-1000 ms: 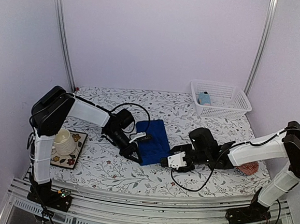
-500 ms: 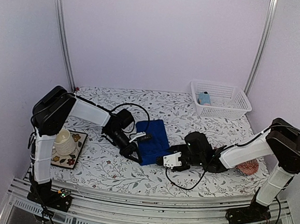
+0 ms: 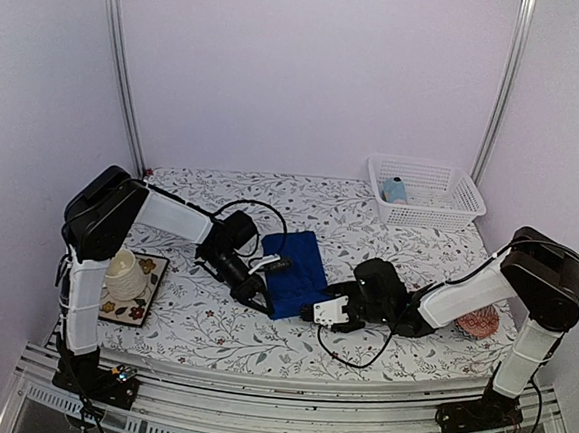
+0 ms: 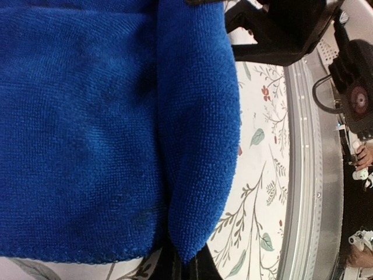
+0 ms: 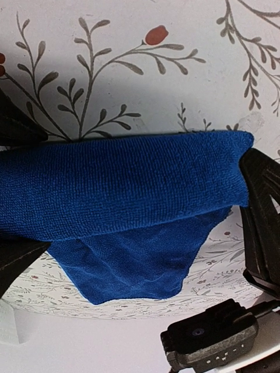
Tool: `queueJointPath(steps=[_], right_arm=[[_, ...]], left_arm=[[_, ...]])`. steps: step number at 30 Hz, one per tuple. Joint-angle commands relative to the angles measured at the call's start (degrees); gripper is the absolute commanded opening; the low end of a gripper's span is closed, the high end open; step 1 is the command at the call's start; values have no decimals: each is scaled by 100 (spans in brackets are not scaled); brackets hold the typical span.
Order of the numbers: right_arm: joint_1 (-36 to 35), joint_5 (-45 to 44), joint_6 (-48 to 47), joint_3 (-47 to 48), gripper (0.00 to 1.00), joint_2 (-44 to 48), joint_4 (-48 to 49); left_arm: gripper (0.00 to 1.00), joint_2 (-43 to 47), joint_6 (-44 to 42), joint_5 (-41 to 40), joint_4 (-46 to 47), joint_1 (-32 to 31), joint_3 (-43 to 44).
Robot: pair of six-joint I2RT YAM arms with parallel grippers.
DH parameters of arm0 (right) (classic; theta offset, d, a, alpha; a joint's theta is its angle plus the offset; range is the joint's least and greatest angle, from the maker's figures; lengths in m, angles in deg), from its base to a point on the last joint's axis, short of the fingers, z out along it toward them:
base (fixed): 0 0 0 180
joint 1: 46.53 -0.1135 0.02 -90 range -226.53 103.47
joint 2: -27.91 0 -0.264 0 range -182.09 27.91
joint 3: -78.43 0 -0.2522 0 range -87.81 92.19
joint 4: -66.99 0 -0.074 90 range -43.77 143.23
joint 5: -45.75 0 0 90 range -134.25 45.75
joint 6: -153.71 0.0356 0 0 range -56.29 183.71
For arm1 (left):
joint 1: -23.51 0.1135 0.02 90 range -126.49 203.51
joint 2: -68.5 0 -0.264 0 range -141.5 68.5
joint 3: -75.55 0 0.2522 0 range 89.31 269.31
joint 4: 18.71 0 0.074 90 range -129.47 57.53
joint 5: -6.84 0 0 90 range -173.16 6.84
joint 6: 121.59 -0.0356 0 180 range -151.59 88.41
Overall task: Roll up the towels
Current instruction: Roll the towel at the center of the board.
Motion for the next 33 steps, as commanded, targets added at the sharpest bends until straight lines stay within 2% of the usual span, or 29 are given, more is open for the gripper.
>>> queueJointPath(steps=[1,5,11,15,17,20,26,33], right_arm=[[-31,-37,62,81,52,-244,100],[-24,-121,58,272,43,-471,10],[-28,-179,141,402,35,-603,-72],[-25,-99,209,464,21,-609,-240],[-23,-11,231,522,10,-586,-406],[-23,126,267,576,4,-516,-657],[-12,392,341,697,4,-355,-1235],[18,646,473,982,3,-248,-1872]], left_arm=[[0,-224,62,-366,-89,174,32],[0,-261,84,-371,-94,191,38],[0,-288,84,-371,-89,221,57],[0,-273,76,-442,-89,232,56],[1,-241,80,-557,-90,232,55],[16,-165,64,-771,-90,240,17],[46,186,104,-1262,39,241,-203],[63,609,200,-1817,181,241,-667]])
